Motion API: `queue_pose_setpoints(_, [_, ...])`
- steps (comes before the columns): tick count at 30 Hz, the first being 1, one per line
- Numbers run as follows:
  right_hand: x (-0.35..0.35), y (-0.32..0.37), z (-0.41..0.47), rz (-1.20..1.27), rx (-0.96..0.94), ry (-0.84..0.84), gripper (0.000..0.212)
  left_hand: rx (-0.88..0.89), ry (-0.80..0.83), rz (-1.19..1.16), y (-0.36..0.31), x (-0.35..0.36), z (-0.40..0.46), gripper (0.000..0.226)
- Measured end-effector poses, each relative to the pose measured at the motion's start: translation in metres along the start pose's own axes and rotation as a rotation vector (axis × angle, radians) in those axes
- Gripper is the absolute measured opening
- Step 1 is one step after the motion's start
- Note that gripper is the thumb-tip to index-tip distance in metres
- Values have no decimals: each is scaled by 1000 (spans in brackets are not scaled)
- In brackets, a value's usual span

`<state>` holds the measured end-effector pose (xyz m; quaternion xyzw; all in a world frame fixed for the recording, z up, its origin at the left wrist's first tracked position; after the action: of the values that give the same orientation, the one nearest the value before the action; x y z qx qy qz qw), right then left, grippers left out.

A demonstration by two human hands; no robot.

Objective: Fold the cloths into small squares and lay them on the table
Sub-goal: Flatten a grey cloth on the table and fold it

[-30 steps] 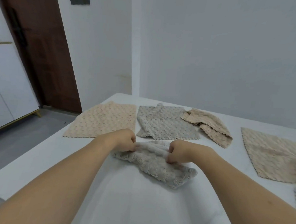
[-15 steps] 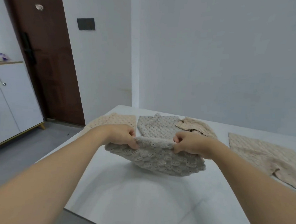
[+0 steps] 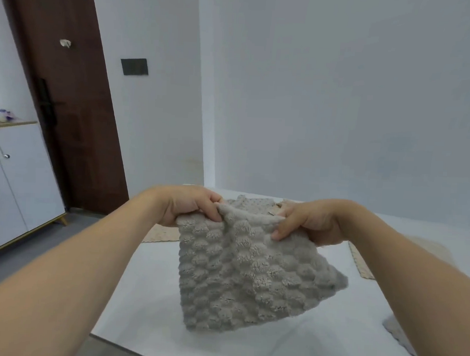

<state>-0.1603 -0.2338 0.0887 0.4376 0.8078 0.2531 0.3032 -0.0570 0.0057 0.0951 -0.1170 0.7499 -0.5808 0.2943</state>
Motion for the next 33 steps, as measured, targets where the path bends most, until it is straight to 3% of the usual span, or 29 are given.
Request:
queue_pose_setpoints(4, [-8, -5, 16, 15, -17, 4, 29, -125, 82, 50, 18, -1, 15, 33])
queue_pose_setpoints(9, [-24, -9, 57, -46, 34, -164, 8, -215, 41, 158, 45, -6, 43, 13])
queue_pose_setpoints(12, [-35, -8, 83, -110, 31, -311, 8, -200, -64, 311, 66, -18, 67, 9])
queue_pose_setpoints(15, [-48, -5, 107, -310, -36, -535, 6, -118, -157, 599, 88, -29, 87, 21])
queue_pose_setpoints(19, [-68, 8, 131, -610, -45, -822, 10, 16, -282, 746, 95, -40, 112, 37])
queue_pose_setpoints(23, [-97, 43, 120, -662, -163, -1133, 26, 239, -554, 1006, 61, -56, 124, 28])
queue_pose_setpoints(26, [-106, 69, 88, -666, -320, -1335, 25, 407, -708, 1097, 18, -61, 111, 30])
queue_pose_setpoints(30, [-99, 71, 45, -705, -456, -1447, 18, 534, -720, 1159, -9, -61, 84, 27])
queue_pose_setpoints(33, [-80, 48, 31, -830, -395, -1388, 16, 510, -611, 1210, 4, -43, 62, 30])
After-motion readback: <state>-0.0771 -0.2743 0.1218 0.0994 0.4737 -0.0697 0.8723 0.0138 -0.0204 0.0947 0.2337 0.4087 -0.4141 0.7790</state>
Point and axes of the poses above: each hand's wrist, its own z-axis towards the middle knuckle, its own x-axis out of the palm, y = z × x, the point moved 1 cm from there along z, towards the middle knuckle, and after that the axes turned 14 degrees about x, right-handed, at the moved point
